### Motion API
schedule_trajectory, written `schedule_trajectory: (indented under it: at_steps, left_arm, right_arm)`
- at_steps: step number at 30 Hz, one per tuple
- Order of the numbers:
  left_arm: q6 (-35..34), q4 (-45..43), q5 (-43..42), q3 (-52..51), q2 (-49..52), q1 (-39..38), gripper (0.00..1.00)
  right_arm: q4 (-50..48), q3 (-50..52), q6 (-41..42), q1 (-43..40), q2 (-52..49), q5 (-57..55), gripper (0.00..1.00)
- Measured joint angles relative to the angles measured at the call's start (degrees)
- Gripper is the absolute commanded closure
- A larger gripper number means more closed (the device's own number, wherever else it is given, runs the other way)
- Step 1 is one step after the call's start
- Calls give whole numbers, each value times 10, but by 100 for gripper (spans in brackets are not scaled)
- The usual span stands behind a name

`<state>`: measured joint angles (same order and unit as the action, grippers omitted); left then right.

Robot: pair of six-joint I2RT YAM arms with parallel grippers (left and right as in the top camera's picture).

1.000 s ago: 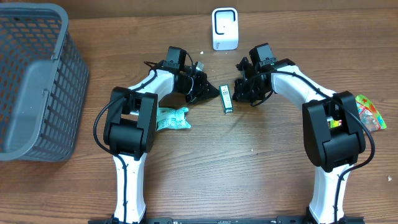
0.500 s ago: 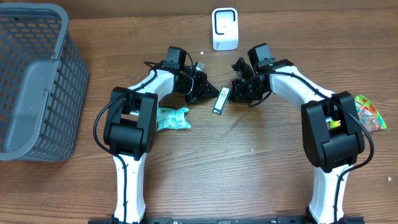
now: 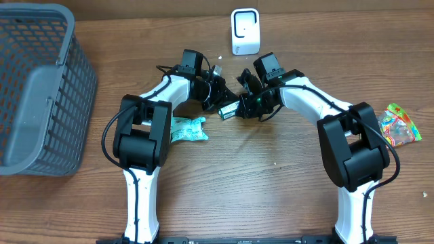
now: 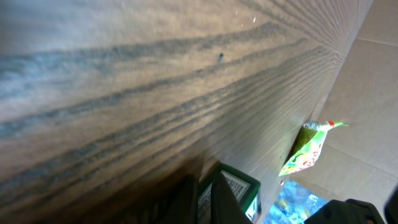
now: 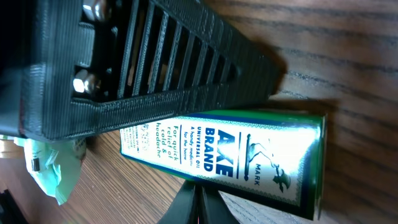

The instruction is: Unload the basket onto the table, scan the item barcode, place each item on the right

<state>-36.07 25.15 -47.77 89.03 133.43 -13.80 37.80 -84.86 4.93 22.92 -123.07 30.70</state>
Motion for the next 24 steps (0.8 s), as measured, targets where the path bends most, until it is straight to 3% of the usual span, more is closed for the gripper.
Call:
schedule_trajectory:
  at_steps: [18,24]
  left_arm:
    - [-4,-7,41,15,0,10,96]
    - [-10,34,5,10,0,-9,96]
  right_arm:
    - [-88,0,69,0,1,-4,96]
    - [-132,-31,86,0,4,-21,96]
